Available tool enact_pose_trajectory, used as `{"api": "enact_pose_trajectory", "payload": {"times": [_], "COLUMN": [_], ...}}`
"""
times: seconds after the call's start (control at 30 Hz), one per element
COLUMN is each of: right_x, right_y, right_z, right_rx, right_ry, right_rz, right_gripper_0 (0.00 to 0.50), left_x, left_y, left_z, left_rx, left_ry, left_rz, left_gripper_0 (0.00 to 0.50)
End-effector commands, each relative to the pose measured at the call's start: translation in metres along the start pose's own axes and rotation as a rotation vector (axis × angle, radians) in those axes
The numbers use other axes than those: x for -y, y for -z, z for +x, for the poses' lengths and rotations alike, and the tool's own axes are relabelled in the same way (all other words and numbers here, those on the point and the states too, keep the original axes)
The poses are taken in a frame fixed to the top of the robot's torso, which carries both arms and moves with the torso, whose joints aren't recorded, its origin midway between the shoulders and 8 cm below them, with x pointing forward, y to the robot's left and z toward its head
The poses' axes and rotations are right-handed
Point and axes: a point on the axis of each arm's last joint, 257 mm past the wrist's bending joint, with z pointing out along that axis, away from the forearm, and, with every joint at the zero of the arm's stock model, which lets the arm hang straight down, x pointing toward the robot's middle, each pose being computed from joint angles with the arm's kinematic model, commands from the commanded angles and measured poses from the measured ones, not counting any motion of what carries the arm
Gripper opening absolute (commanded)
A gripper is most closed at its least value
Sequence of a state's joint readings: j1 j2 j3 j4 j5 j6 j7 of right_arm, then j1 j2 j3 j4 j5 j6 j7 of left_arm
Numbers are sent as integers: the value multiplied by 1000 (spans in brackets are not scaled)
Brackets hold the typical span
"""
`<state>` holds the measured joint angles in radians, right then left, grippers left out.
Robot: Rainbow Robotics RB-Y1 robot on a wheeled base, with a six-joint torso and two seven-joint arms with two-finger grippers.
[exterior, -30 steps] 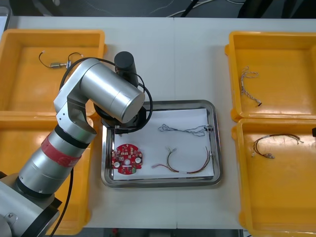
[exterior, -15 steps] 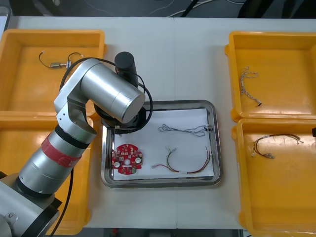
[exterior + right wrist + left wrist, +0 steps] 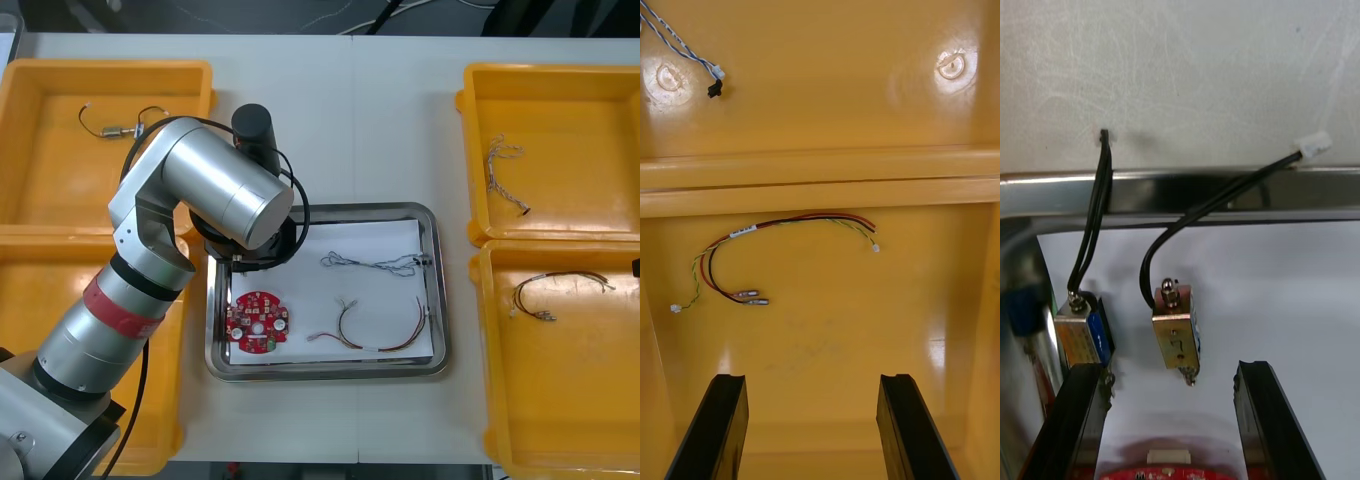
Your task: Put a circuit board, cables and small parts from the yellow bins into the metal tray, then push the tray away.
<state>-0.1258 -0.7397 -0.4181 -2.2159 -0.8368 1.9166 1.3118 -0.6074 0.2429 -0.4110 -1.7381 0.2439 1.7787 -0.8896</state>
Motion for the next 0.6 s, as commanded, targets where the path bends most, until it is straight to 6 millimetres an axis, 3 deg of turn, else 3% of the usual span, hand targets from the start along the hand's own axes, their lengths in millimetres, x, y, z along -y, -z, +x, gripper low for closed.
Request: {"api": "enact_pose_trajectory", "payload": {"times": [0.03,0.23,0.37,0.53,0.6], "right_x": [1,1,1,1,1], "right_y": [7,7,7,7,7], "right_z": [0,0,0,0,0], "right_rx": [25,25,25,25,25], "right_ry": [3,3,3,3,3], "right_rz": [-2,-2,-2,-2,-2], "right_gripper_0": [500,500,500,500,500], "left_x": [-3,-3,-5,-28,-49], "left_y": [27,60,92,118,126], "left_z": [-1,-14,-39,-66,-73], "left_rx": [-6,14,74,115,124], "left_ry": [-60,-59,-45,-12,2], "left_rz": [37,92,151,174,171], "left_gripper_0": [500,500,500,500,500]}}
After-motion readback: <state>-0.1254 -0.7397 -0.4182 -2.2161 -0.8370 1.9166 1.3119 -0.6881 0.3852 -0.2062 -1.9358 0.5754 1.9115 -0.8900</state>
